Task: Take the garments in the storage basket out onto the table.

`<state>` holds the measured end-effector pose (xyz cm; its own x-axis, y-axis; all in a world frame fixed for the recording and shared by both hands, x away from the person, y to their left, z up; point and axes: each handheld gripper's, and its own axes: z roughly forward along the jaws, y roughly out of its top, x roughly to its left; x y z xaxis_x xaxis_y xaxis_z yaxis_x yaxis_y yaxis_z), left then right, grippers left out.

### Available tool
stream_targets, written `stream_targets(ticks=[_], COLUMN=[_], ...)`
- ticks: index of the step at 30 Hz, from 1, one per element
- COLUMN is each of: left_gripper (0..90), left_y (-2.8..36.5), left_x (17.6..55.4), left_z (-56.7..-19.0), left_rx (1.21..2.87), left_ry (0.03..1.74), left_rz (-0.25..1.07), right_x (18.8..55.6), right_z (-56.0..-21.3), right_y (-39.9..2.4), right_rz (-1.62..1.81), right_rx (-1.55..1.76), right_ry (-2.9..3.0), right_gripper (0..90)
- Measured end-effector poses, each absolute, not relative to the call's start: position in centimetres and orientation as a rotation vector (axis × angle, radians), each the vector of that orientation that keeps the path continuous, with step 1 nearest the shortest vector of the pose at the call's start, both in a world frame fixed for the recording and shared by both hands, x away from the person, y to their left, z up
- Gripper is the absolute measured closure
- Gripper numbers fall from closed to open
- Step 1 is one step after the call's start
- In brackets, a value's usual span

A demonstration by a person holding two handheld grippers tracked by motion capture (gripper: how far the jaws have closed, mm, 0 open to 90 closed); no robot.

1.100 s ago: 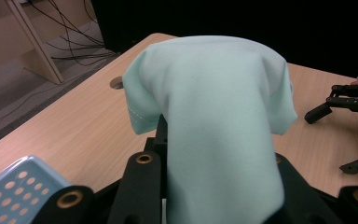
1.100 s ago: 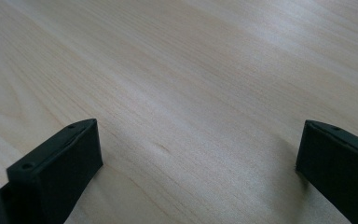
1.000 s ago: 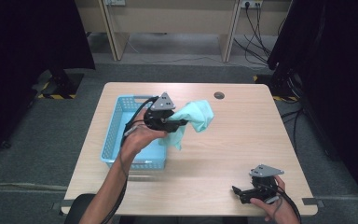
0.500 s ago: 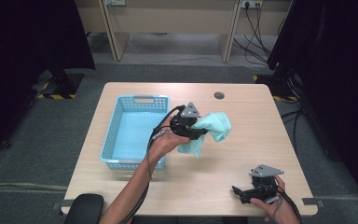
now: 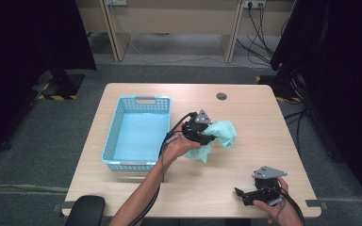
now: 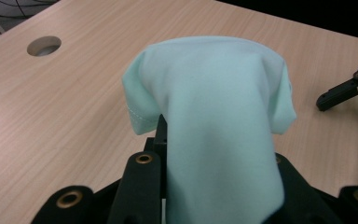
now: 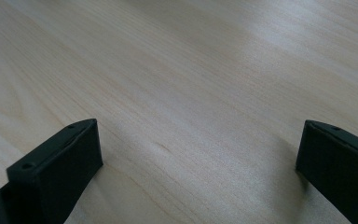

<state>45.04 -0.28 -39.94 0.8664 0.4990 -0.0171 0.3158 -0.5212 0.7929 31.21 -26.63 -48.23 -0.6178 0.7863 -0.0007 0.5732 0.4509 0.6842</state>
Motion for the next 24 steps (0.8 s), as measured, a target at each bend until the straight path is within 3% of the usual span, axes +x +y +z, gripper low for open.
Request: stream_targets(ticks=[24], left_gripper=[71.7], left_y=[-1.7], left_x=[46.7], left_z=[-42.2], left_rx=[2.239], left_ry=[0.630], left_rz=[0.294], right_x=[31.2], right_z=[-48.2], right_y=[-26.6], right_rz=[0.944], right_rx=[1.158], right_ry=[2.387], right_gripper=[0.3])
